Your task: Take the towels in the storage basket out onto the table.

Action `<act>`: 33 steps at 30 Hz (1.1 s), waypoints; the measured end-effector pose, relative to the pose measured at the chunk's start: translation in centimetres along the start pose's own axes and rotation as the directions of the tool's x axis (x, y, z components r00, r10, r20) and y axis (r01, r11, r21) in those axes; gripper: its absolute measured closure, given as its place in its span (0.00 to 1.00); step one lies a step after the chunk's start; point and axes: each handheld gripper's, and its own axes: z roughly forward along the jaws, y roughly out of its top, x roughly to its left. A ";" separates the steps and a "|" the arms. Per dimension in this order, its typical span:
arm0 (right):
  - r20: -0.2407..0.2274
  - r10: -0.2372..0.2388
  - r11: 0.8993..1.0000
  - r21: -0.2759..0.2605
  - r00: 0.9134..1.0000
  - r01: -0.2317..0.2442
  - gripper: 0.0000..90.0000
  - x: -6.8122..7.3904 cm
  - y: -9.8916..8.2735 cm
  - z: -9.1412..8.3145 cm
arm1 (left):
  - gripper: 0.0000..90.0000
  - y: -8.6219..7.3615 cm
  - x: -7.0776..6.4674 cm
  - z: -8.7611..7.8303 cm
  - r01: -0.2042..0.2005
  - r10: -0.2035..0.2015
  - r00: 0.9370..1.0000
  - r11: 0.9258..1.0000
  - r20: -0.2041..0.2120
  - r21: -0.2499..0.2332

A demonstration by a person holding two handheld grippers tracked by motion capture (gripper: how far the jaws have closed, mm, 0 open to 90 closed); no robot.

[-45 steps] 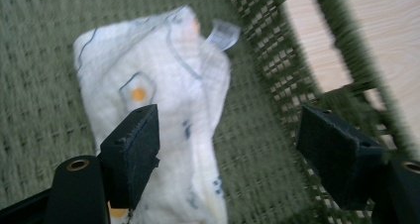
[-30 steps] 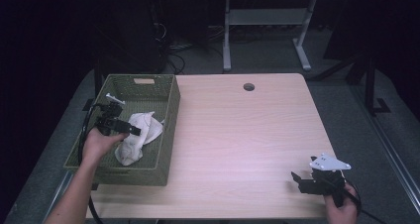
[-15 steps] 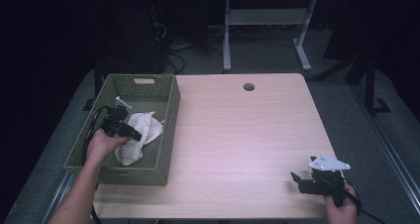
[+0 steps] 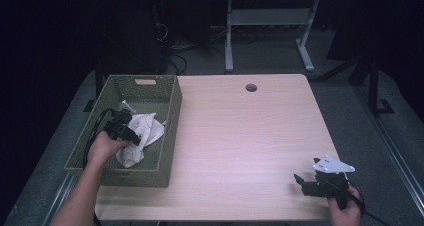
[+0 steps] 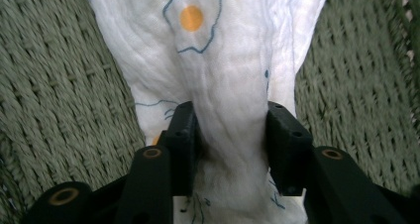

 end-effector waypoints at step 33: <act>0.007 0.015 1.000 0.005 1.000 -0.015 0.15 -0.2 0.0 0.2 | 0.83 -1.4 1.2 -2.0 0.044 -0.038 0.995 0.997 0.092 -0.068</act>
